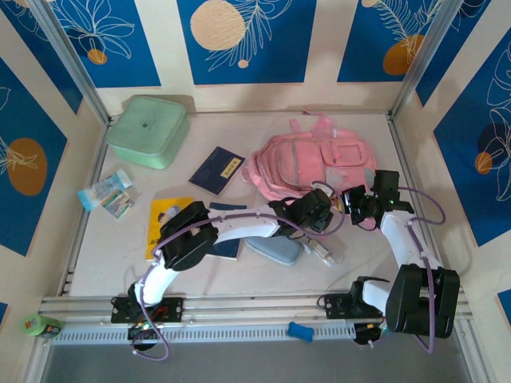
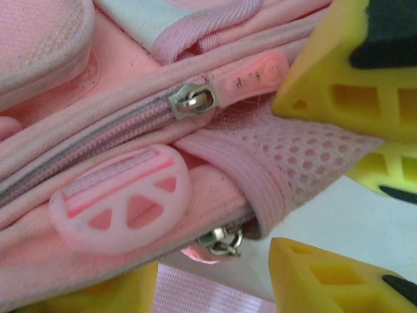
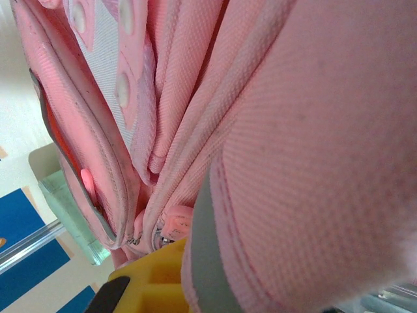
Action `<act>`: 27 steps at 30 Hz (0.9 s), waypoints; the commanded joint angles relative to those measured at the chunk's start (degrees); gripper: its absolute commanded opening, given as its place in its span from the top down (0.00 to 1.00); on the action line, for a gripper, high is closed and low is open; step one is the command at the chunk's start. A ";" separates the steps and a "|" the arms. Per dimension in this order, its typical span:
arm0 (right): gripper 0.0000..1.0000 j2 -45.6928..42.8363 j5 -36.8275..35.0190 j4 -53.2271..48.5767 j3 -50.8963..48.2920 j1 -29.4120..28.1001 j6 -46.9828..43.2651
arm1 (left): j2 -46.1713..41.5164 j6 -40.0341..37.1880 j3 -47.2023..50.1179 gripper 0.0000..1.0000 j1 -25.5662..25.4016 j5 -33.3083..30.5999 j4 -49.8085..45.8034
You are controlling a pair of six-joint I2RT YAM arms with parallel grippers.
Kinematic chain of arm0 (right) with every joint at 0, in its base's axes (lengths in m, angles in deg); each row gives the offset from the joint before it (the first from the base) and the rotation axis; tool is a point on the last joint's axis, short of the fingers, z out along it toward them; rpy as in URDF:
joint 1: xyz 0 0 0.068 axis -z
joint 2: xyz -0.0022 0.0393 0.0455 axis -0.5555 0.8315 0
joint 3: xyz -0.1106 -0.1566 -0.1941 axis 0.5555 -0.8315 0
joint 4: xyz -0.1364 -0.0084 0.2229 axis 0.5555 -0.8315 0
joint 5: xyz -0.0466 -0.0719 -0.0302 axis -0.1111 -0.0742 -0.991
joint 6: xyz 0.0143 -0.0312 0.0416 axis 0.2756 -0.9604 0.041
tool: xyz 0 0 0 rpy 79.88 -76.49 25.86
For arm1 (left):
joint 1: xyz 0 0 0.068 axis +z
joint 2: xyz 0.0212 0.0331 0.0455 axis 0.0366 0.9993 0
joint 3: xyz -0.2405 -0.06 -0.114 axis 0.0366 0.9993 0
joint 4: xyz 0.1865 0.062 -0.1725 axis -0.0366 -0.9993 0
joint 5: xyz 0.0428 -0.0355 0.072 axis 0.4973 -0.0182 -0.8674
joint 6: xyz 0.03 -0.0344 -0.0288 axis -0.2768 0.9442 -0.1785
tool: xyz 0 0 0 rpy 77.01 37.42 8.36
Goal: Pack the student bag
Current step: Unzip the student bag at the top-center of the table.
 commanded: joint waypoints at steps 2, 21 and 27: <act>1.00 -0.62 5.80 0.43 2.20 -1.22 0.25 | 2.92 -2.27 -3.86 0.58 0.15 -4.35 3.51; 1.00 1.00 7.33 -2.30 6.50 3.06 -5.04 | -4.51 -2.21 4.14 1.00 1.53 -3.05 6.73; 1.00 4.04 10.23 -3.18 9.60 7.35 -9.43 | -11.88 -1.86 14.76 1.00 4.42 1.48 7.87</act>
